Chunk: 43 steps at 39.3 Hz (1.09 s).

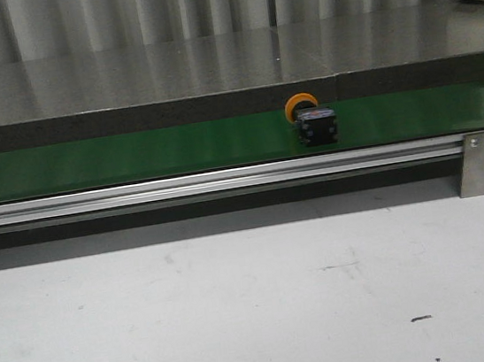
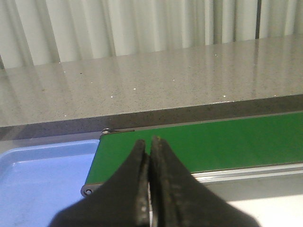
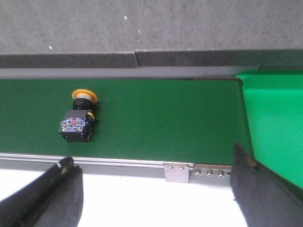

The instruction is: Move button from left to right

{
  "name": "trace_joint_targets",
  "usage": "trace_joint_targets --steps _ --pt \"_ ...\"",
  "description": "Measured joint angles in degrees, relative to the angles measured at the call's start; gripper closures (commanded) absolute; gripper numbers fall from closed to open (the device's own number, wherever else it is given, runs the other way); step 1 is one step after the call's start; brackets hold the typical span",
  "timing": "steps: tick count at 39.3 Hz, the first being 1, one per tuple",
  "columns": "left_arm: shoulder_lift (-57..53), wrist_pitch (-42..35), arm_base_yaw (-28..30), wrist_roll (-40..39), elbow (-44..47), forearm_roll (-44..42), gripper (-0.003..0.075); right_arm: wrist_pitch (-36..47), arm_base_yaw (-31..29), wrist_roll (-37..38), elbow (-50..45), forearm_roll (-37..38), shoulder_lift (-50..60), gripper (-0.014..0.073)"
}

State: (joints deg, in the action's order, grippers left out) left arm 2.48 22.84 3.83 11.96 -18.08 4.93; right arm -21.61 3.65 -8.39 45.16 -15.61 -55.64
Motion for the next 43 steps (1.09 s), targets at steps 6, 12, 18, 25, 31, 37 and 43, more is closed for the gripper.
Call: trace_joint_targets --steps 6,12,18,25,31,37,43 --pt "0.00 0.00 0.00 0.00 0.00 0.00 0.0741 -2.06 0.00 0.00 5.91 0.00 -9.02 -0.0052" --pt "0.00 0.00 0.00 0.00 0.00 0.00 0.0741 -5.05 0.00 0.00 11.82 0.00 -17.98 -0.0052" --pt "0.00 0.00 0.00 0.00 0.00 0.00 0.0741 -7.13 0.00 0.00 17.28 0.00 -25.72 -0.0052" --pt "0.00 0.00 0.00 0.00 0.00 0.00 0.0741 -8.48 0.00 0.10 22.37 -0.10 -32.25 -0.0052" --pt "0.00 0.00 0.00 0.00 0.00 0.00 0.0741 -9.66 0.00 0.10 25.24 -1.56 -36.12 -0.0052" --pt "0.00 0.00 0.00 0.00 0.00 0.00 0.0741 -10.14 0.00 0.10 26.72 -2.37 -39.10 -0.0052" --pt "0.00 -0.04 0.00 0.00 0.00 0.00 0.0741 -10.16 0.10 0.10 27.69 -2.47 -41.65 -0.0052"
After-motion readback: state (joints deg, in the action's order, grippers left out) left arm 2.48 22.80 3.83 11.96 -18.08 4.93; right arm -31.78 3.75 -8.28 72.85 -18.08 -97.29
